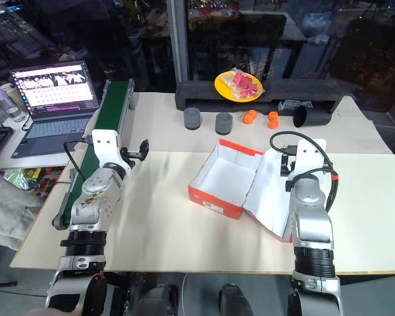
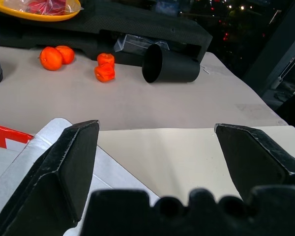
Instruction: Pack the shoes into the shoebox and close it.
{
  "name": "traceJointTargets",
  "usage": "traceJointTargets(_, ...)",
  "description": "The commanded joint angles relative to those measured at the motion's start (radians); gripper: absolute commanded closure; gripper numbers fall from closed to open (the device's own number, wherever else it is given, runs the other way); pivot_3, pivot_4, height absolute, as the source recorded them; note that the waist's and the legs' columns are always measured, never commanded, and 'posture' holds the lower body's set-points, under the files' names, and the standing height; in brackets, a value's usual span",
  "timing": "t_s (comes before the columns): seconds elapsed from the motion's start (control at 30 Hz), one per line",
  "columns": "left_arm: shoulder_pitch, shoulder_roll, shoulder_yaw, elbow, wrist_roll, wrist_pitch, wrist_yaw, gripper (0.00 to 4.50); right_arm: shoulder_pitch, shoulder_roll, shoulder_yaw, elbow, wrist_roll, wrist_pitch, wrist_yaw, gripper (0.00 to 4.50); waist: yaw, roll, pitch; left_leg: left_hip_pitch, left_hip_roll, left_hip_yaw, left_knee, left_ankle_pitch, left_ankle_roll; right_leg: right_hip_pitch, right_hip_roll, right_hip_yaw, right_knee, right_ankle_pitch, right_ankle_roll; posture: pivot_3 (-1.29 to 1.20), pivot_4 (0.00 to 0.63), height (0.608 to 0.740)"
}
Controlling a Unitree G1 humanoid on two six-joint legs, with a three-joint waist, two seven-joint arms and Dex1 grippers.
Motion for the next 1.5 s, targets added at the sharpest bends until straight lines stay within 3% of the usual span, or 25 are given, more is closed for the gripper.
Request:
traceJointTargets(0.03,-0.018,0.016,-0.017,-0.027,0.023,-0.061,-0.008,0.00,-0.032,-0.009,0.030,-0.034,0.015,-0.009,0.065,0.06,0.000,0.000,0.000,0.000,0.000,0.000,0.000,0.000,0.000,0.000,0.000,0.000,0.000,0.000,0.000,0.00,0.150,0.740)
traceJointTargets(0.13,-0.030,0.027,-0.020,-0.017,0.035,-0.094,-0.014,0.00,-0.045,-0.013,0.122,-0.098,0.092,-0.015,0.245,0.06,-0.007,0.000,0.000,0.000,0.000,0.000,0.000,0.000,0.000,0.000,0.000,0.000,0.000,0.000,0.000,0.00,0.150,0.740)
traceJointTargets(0.23,-0.047,0.066,0.016,0.036,0.035,-0.043,0.003,0.00,-0.063,-0.016,0.185,-0.253,0.269,0.089,0.449,0.06,-0.009,0.000,0.000,0.001,0.001,0.000,0.000,0.000,0.000,0.000,0.001,0.000,0.000,0.000,0.000,0.00,0.150,0.740)
traceJointTargets(0.47,-0.100,0.189,0.066,0.147,0.004,0.106,-0.050,0.00,-0.018,-0.102,0.275,-0.500,0.595,0.279,0.758,0.06,0.005,-0.004,0.000,0.000,0.001,-0.004,0.000,0.000,0.000,0.001,0.001,-0.004,-0.001,0.000,0.000,0.00,0.150,0.740)
traceJointTargets(0.87,-0.169,0.304,0.041,0.124,0.002,0.362,-0.104,0.00,-0.002,-0.153,0.337,-0.474,0.556,0.275,0.737,0.06,0.013,-0.006,0.000,-0.001,0.002,-0.005,0.001,0.000,-0.001,0.000,0.001,-0.007,0.000,0.001,-0.001,0.00,0.150,0.740)
traceJointTargets(1.5,-0.189,0.357,0.059,0.211,0.034,0.368,-0.059,0.00,0.043,-0.155,0.371,-0.447,0.513,0.278,0.705,0.06,0.022,-0.006,0.000,-0.001,0.002,-0.005,0.001,0.000,-0.001,0.000,0.001,-0.008,0.000,0.001,-0.001,0.00,0.150,0.740)
